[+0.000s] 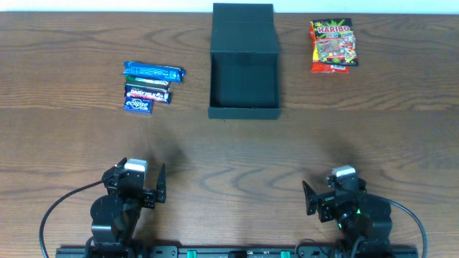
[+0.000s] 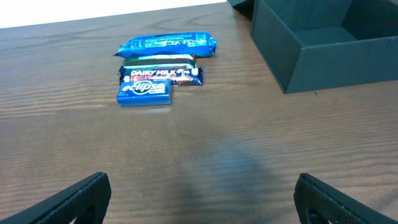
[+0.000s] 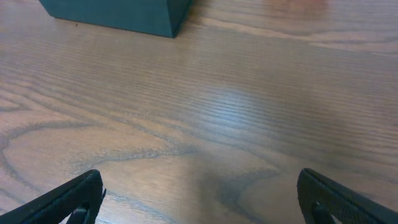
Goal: Pack container
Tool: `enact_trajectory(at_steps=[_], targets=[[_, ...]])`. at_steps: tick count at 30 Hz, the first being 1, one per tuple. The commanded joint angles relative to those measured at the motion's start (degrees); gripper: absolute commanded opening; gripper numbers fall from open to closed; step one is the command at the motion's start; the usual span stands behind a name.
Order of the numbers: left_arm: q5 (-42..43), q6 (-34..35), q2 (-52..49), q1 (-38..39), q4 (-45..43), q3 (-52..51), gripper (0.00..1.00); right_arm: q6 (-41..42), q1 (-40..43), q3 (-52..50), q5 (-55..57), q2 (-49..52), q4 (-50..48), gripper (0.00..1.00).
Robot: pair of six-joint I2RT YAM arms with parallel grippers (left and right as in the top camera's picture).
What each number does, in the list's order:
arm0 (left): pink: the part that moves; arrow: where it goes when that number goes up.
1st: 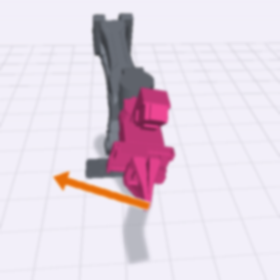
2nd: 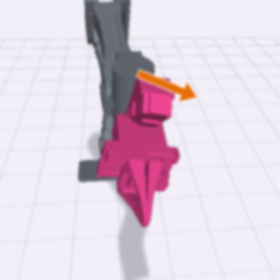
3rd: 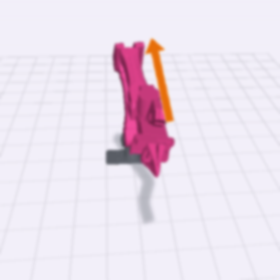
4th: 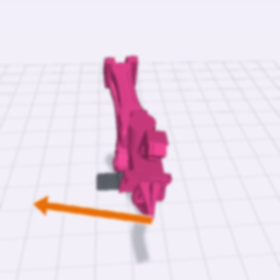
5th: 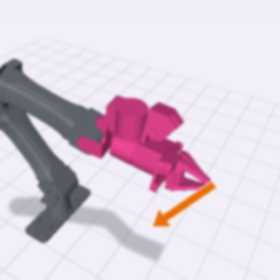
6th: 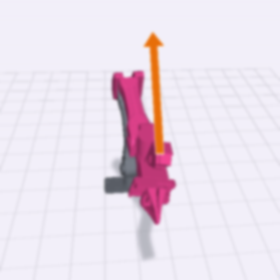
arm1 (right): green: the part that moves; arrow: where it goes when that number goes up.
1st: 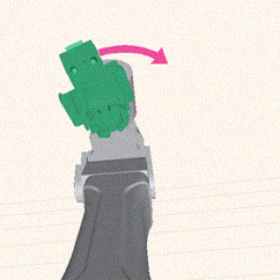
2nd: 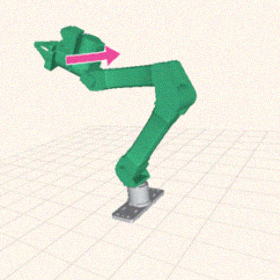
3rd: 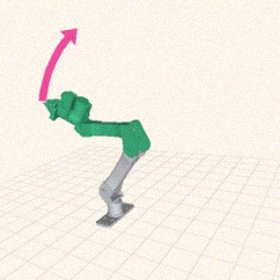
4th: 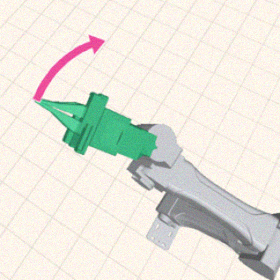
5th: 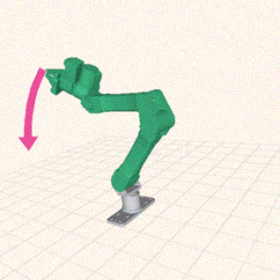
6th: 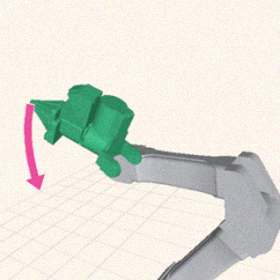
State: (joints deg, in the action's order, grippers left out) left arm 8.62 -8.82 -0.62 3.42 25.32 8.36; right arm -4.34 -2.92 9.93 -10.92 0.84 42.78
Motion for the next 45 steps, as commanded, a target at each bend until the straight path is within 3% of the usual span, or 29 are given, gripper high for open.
enact_trajectory(at_steps=[1,6,8,14,20,24,28,35,39,45], targets=[[0.39,0.26,0.37,-0.02,0.11,-1.07,0.95,0.90,-0.92,-0.28,0.39,-0.52,0.04,0.99],[0.39,0.26,0.37,-0.02,0.11,-1.07,0.95,4.17,-0.92,-0.28,-3.67,-0.52,-0.44,0.99],[0.39,0.26,0.37,-0.02,0.11,-1.07,0.95,12.24,-0.92,-0.24,-6.80,-0.52,-2.99,0.99],[0.39,0.26,0.37,-0.02,0.11,-1.07,0.95,51.19,-0.92,-0.26,-15.39,-0.52,-7.19,0.99],[0.39,0.26,0.37,-0.02,0.11,-1.07,0.95,57.64,-0.90,-0.28,-12.13,-0.52,-7.85,0.99],[0.39,0.26,0.37,-0.02,0.11,-1.07,0.95,49.86,-0.92,-0.28,-15.67,0.72,-20.24,0.99],[0.39,0.26,0.37,-0.02,0.11,-1.07,0.95,43.69,-0.92,2.47,-18.08,13.16,-24.13,0.99],[0.39,0.26,0.37,-0.02,0.11,-1.07,0.95,25.66,-0.94,22.29,-18.86,46.53,-20.15,0.99],[0.42,0.26,0.37,-0.02,0.11,-1.07,0.95,21.55,-2.14,36.24,-13.46,61.33,-13.60,0.99],[0.39,0.26,0.37,-0.02,0.11,-1.07,0.95,19.26,-11.34,56.98,4.07,80.52,-3.80,0.98]])
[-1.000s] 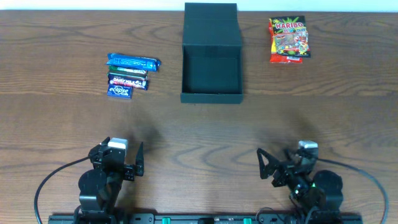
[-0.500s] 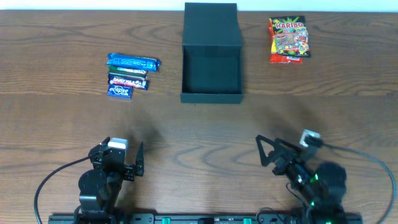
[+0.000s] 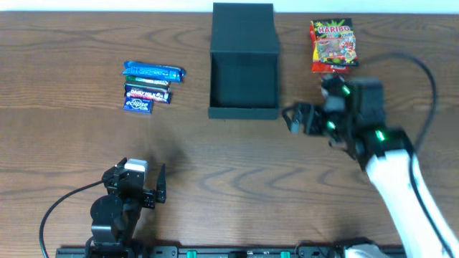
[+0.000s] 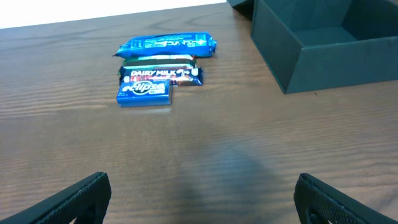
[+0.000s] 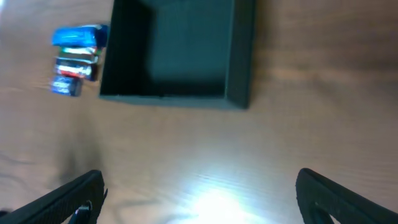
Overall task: Pack container
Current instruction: 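Move the right gripper to the box's right side wall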
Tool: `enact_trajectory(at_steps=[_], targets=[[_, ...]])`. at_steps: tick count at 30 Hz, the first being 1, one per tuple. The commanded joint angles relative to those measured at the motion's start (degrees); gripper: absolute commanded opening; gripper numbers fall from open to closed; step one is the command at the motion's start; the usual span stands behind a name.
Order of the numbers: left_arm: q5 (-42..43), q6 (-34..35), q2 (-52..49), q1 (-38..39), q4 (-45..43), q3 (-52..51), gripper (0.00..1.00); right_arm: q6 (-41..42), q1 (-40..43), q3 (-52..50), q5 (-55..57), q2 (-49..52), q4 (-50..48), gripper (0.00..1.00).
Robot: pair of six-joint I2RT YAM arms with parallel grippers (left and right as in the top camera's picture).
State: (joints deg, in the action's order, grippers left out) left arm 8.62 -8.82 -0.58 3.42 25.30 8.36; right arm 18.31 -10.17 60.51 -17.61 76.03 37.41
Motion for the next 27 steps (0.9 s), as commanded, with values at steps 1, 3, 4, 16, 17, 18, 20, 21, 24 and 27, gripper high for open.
enact_trajectory(at_steps=[1,3,4,16,17,18,20,21,24,27], targets=[[0.39,0.26,0.33,-0.02,0.13,-1.07,0.95,-3.39,-5.81,9.40,13.97,8.31,3.04,0.98],[0.39,0.26,0.33,-0.02,0.13,-1.07,0.95,-3.39,-8.48,15.45,19.21,14.82,6.25,0.99],[0.39,0.26,0.33,-0.02,0.13,-1.07,0.95,-3.37,-9.20,18.03,20.46,17.90,7.58,0.99],[0.39,0.26,0.33,-0.02,0.13,-1.07,0.95,-3.82,-9.31,36.79,22.95,44.44,15.13,0.66],[0.39,0.26,0.33,-0.02,0.13,-1.07,0.95,-3.82,-9.38,36.89,22.95,45.38,15.17,0.55],[0.39,0.26,0.33,-0.02,0.13,-1.07,0.95,-3.80,-9.38,36.89,22.97,46.18,15.41,0.44],[0.39,0.26,0.33,-0.02,0.13,-1.07,0.95,-3.76,-9.35,36.87,22.97,47.08,16.83,0.07],[0.39,0.26,0.33,-0.02,0.13,-1.07,0.95,-3.76,-9.35,36.89,22.99,47.12,17.57,0.01],[0.39,0.26,0.33,-0.02,0.13,-1.07,0.95,-2.34,-9.35,37.05,22.99,46.16,20.57,0.01],[0.39,0.26,0.33,-0.02,0.13,-1.07,0.95,-1.03,-9.49,37.05,22.71,44.37,23.28,0.01]])
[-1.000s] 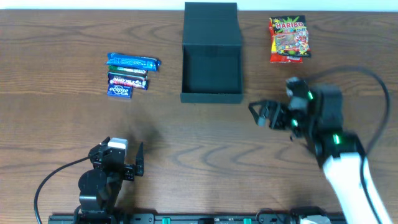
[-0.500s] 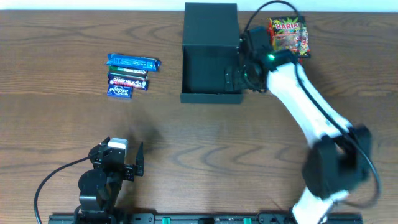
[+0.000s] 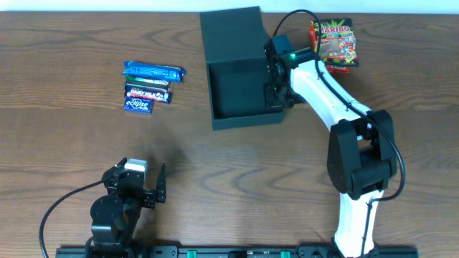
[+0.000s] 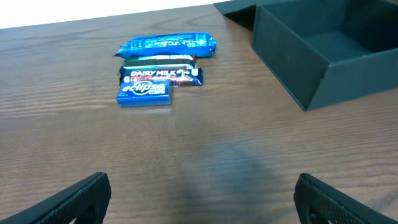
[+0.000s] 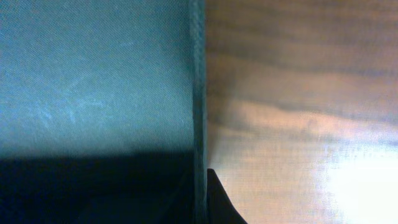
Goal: Pack container
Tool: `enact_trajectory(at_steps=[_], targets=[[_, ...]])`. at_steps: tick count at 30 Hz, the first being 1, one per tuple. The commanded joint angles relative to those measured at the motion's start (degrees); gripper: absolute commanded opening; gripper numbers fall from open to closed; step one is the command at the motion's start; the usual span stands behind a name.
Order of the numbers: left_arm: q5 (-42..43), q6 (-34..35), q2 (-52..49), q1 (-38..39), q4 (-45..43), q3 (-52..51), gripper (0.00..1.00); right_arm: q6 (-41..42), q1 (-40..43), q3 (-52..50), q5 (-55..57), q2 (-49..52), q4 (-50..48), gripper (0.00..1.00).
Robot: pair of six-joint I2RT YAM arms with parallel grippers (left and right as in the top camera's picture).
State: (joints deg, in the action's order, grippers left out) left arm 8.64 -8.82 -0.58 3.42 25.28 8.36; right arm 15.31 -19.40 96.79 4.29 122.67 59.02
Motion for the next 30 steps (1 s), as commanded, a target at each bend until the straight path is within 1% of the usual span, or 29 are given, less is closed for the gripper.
enact_trajectory(at_steps=[1,6,9,14,17,20,26,30], targets=[[0.37,0.26,0.33,-0.02,0.15,-1.07,0.95,2.08,-0.50,0.74,0.79,-3.02,2.67,0.01],[0.37,0.26,0.33,-0.02,0.15,-1.07,0.95,5.51,-1.22,0.22,-3.19,-5.92,6.99,0.01],[0.37,0.26,0.33,-0.02,0.15,-1.07,0.95,7.17,-1.33,-1.88,-5.92,-7.87,8.28,0.01],[0.37,0.26,0.33,-0.02,0.15,-1.07,0.95,10.45,-3.26,-10.71,-6.60,-12.92,6.78,0.01],[0.37,0.26,0.33,-0.02,0.15,-1.07,0.95,11.17,-4.74,-17.81,-7.72,-16.00,3.65,0.01],[0.37,0.26,0.33,-0.02,0.15,-1.07,0.95,11.26,-5.07,-21.66,-7.74,-17.40,1.70,0.01],[0.37,0.26,0.33,-0.02,0.15,-1.07,0.95,12.17,-6.08,-22.77,-7.78,-17.57,1.62,0.01],[0.37,0.26,0.33,-0.02,0.15,-1.07,0.95,14.29,-7.67,-22.77,-7.80,-17.57,2.08,0.01]])
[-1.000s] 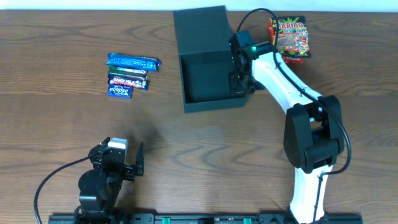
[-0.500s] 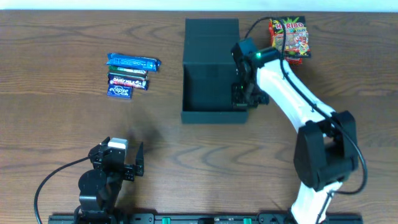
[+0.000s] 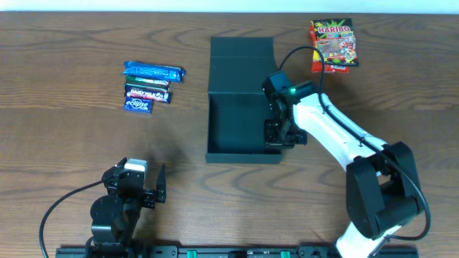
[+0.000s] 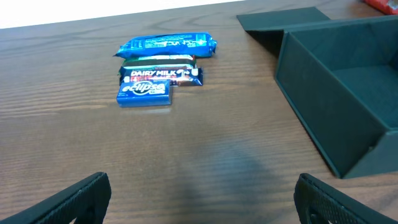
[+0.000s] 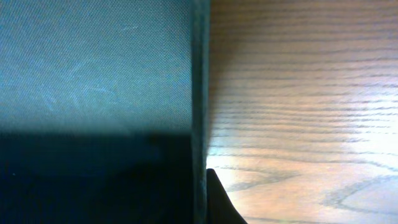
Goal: Pack container
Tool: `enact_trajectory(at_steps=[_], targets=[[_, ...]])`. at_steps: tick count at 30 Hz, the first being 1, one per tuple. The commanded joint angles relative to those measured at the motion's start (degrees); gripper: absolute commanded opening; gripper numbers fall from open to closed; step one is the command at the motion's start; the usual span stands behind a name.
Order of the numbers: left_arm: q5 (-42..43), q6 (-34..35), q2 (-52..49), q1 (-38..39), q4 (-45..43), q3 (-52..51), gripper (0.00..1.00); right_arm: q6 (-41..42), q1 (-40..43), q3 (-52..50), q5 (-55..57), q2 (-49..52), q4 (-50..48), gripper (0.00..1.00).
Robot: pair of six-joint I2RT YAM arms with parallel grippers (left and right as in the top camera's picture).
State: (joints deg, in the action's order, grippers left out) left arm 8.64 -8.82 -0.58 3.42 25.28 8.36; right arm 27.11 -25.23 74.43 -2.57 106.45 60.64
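The dark open box (image 3: 242, 156) sits mid-table with its lid (image 3: 242, 47) laid flat behind it. My right gripper (image 3: 277, 133) is shut on the box's right wall (image 5: 199, 93); one fingertip (image 5: 215, 194) shows outside the wall, the other is lost in the dark inside. The box (image 4: 367, 163) holds nothing that I can see. A blue wrapper (image 3: 153, 71), a Dairy Milk bar (image 3: 147, 93) and an Eclipse pack (image 3: 138, 105) lie together at the left. A Haribo bag (image 3: 331, 45) lies at the far right. My left gripper (image 4: 202, 200) rests open near the front edge.
The snack group, from the blue wrapper (image 4: 168, 45) to the Eclipse pack (image 4: 144, 92), lies ahead of the left gripper, with bare wood between. The right arm's cable (image 3: 305, 54) loops near the Haribo bag.
The right gripper, still gripping the right wall, now holds the box nearer the front of the table and squared up; it was skewed and farther back. The left arm has not moved.
Both grippers rested open at the front edge with the box at the back. Then the right arm hovered open beside the box's right front corner. Then it was shut on the right wall with the box skewed. Now the box sits closer and straight.
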Motion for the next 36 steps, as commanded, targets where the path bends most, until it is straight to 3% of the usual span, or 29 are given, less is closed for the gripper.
enact_trajectory(at_steps=[1,17,18,19,20,26,28,29,31,32,34,36], targets=[[0.37,0.26,0.33,-0.02,0.15,-1.07,0.95,2.80,-2.32,-0.42,-0.94,-1.36,0.70,0.01],[0.37,0.26,0.33,-0.02,0.15,-1.07,0.95,3.80,-4.15,-0.81,0.37,-1.36,0.87,0.02],[0.37,0.26,0.33,-0.02,0.15,-1.07,0.95,4.04,-4.15,-0.83,0.11,-1.36,0.90,0.26],[0.37,0.26,0.33,-0.02,0.15,-1.07,0.95,4.17,-4.15,-0.83,-0.61,-1.36,0.94,0.57],[0.37,0.26,0.33,-0.02,0.15,-1.07,0.95,4.20,-4.15,-0.83,-1.05,-1.36,0.85,0.73],[0.37,0.26,0.33,-0.02,0.15,-1.07,0.95,5.68,-3.93,-0.50,-1.11,-1.36,0.26,0.83],[0.37,0.26,0.33,-0.02,0.15,-1.07,0.95,5.68,-3.54,0.52,-1.11,-1.53,0.22,0.82],[0.37,0.26,0.33,-0.02,0.15,-1.07,0.95,5.66,-3.19,1.53,-1.09,-1.84,0.22,0.74],[0.37,0.24,0.33,-0.02,0.15,-1.07,0.95,5.68,-2.69,3.10,-1.11,-2.40,0.20,0.49],[0.37,0.26,0.33,-0.02,0.15,-1.07,0.95,5.66,-2.40,4.02,-1.11,-2.54,0.24,0.30],[0.37,0.26,0.33,-0.02,0.15,-1.07,0.95,5.70,-1.88,5.42,-1.11,-2.60,0.44,0.13],[0.37,0.26,0.33,-0.02,0.15,-1.07,0.95,6.75,-1.60,5.66,-1.09,-2.60,0.59,0.03]])
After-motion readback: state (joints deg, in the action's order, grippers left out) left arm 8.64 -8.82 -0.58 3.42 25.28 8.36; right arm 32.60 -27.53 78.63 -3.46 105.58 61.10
